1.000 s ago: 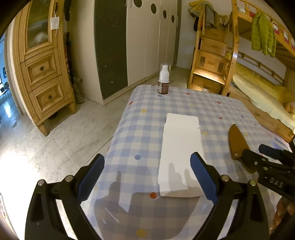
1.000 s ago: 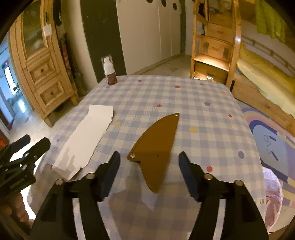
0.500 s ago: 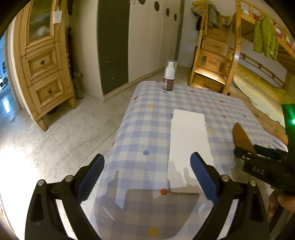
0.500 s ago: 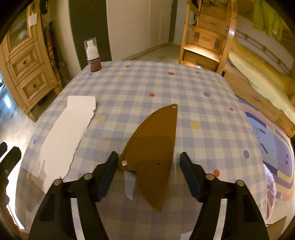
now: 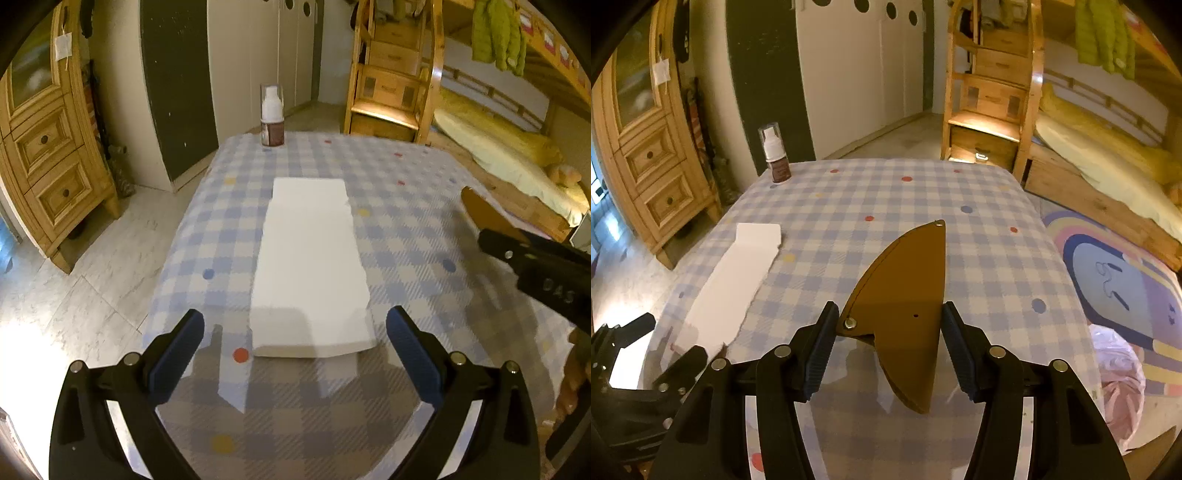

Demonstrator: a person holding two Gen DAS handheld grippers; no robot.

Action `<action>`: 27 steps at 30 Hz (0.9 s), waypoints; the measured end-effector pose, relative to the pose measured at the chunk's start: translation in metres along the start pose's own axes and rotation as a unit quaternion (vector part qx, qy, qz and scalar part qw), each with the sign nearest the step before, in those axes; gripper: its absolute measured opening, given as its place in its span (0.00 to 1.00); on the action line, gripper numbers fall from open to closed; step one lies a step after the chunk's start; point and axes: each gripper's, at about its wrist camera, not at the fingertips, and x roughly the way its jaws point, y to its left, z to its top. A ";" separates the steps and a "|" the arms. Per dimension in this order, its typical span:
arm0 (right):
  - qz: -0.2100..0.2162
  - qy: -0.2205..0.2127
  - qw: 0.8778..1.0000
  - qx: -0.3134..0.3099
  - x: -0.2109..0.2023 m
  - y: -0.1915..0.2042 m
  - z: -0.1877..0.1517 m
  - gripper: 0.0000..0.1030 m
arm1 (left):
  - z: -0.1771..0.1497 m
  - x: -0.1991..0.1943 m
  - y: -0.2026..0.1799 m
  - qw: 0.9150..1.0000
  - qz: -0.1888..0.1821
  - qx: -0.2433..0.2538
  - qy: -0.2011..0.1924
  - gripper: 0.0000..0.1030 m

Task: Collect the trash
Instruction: 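Grasp the brown scrap with the right tool and lift it, then close the left tool on the white paper sheet while the right tool holds the scrap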

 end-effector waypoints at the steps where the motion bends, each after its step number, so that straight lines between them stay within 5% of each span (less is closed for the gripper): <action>1: 0.000 0.000 1.000 0.001 0.000 0.001 0.002 0.55 | -0.001 0.002 -0.002 1.000 0.000 0.002 0.003 0.93; 18: 0.005 -0.005 1.000 0.019 -0.014 -0.024 -0.013 0.55 | -0.006 0.013 -0.003 1.000 0.013 -0.001 0.015 0.93; 27: 0.016 -0.009 1.000 0.019 -0.022 -0.037 -0.019 0.56 | -0.009 0.007 -0.011 1.000 0.021 0.005 0.002 0.68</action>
